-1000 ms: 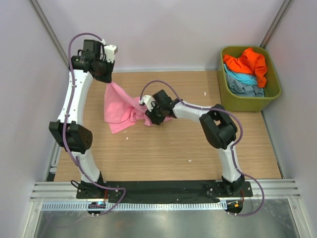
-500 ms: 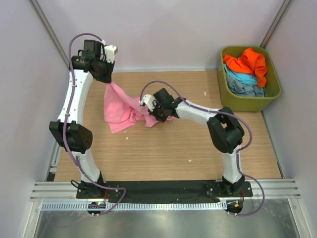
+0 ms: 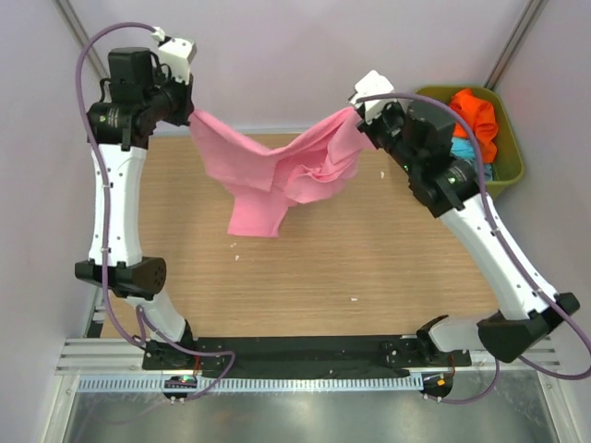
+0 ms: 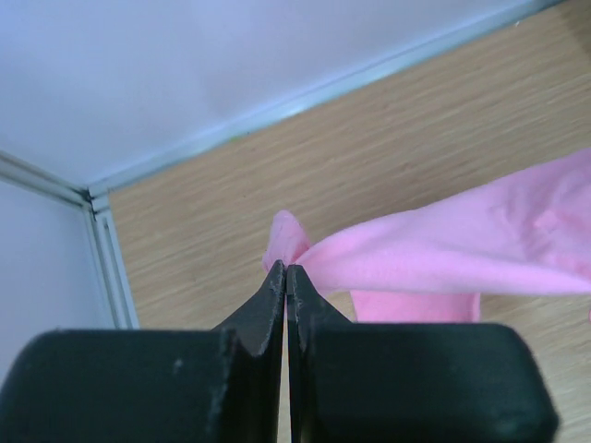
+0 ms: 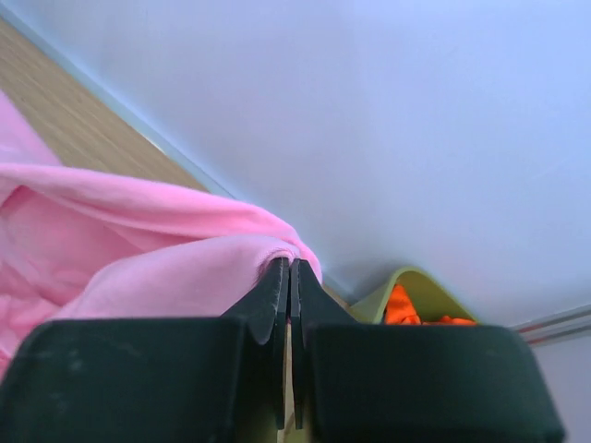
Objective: Fold and stack the t-shirts
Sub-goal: Flatten the tshirt out
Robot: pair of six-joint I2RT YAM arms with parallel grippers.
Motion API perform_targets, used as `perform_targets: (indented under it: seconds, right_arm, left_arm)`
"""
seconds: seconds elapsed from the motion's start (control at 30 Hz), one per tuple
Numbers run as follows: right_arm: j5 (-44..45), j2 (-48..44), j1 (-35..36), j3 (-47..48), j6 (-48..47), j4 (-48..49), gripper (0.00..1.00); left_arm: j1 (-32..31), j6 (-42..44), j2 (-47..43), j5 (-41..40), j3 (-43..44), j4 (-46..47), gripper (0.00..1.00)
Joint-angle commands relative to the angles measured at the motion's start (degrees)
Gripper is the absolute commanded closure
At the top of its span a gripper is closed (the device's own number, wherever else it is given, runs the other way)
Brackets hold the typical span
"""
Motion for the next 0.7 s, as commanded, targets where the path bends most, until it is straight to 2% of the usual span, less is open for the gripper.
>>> perform_targets:
  seconds: [0.0,0.2,0.43,0.53,0.63,0.67]
  right_arm:
    - [2.4,-3.8,1.2,2.1,0.4,-2.1,0.98]
    - [2.3,-9.7,0.7,6.6,1.9,-9.3,0.99]
    - [2.1,-12.4,0.7,11.4,-1.8,-8.8,0.98]
    - [2.3,-12.9,0.6,8.6,-2.3,-7.1,0.99]
    - [1.1,-13.4,0.7,2.5,-1.7,-3.7,0.99]
    - [0.6,-13.3,0.6,-0.9,-1.6,-2.3,0.99]
  left_arm:
    - [0.3,0.3,-6.2,3.0,2.3,5.7,1.00]
    - [-0.8,-1.9,-13.5,3.5,1.9,8.8,1.00]
    - [-0.8,-2.4,-18.1,2.4,4.8,10.7,1.00]
    - [-0.8,-1.7,-18.9,1.5,2.6,10.3,1.00]
    - [-0.9,-0.2,-19.0,-1.7,-2.7,10.7,1.00]
    - [-0.9,0.5,-19.0,-2.3,-6.9,11.3,1.00]
